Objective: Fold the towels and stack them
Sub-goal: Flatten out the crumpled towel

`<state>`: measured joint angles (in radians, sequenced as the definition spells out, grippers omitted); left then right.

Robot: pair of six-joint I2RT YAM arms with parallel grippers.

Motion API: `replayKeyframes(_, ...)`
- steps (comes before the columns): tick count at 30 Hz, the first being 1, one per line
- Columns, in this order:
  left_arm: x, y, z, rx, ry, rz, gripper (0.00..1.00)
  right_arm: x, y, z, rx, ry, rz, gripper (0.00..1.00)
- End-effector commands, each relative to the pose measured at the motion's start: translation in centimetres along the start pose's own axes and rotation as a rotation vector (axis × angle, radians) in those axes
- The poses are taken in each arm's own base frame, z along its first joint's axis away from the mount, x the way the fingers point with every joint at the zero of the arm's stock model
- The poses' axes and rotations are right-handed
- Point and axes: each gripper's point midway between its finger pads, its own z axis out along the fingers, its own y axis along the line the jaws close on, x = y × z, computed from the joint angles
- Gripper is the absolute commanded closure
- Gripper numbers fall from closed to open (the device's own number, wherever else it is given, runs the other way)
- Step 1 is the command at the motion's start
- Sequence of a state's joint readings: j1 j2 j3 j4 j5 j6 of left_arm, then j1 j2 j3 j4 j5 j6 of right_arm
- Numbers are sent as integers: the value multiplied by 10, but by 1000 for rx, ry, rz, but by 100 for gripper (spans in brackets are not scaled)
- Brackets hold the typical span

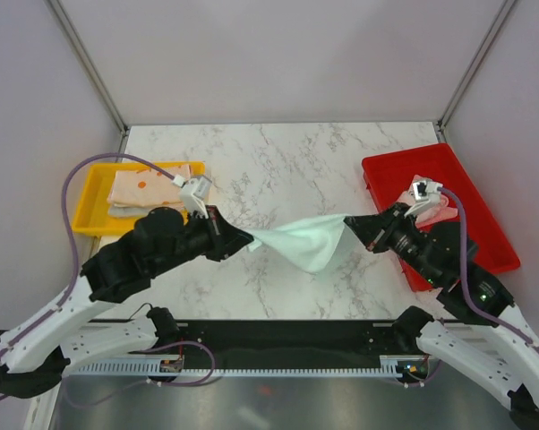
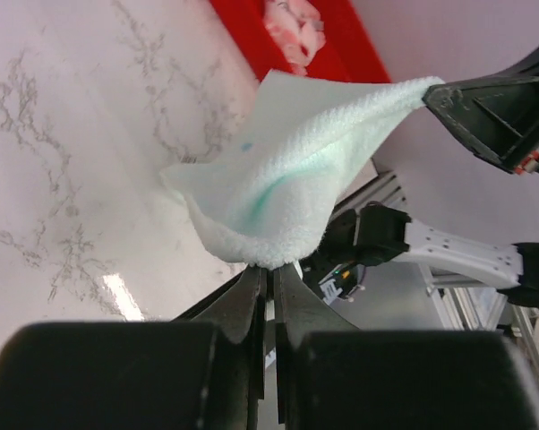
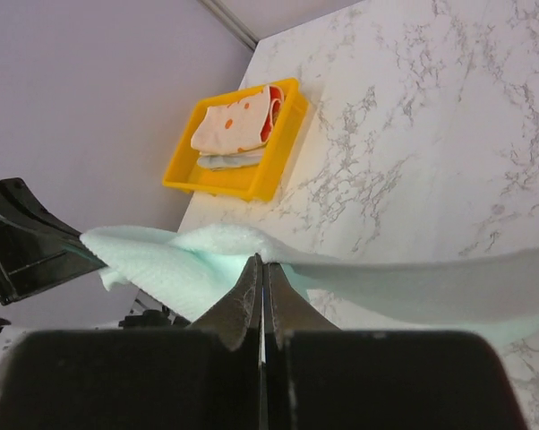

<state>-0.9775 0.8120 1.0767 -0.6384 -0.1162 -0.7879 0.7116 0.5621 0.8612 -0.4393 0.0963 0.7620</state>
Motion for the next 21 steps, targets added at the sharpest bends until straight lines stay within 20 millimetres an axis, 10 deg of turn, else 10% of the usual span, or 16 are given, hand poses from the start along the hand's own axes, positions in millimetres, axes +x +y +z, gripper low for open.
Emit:
replayKeyframes(1,-11,-14,-40,72,-3,80,98,-31,30,-30,-47,-27,9,100)
replayKeyframes(4,-10,-6,-39,43,-16,57,98,-20,15,-14,60,49,-2,100)
replayKeyframes(15,90,97,70,-161,253,-188,98,63,-111,117,447,271,-154,98)
replayKeyframes(21,98,152,114,-214,333,-278,98,72,-151,168,476,446,-191,68)
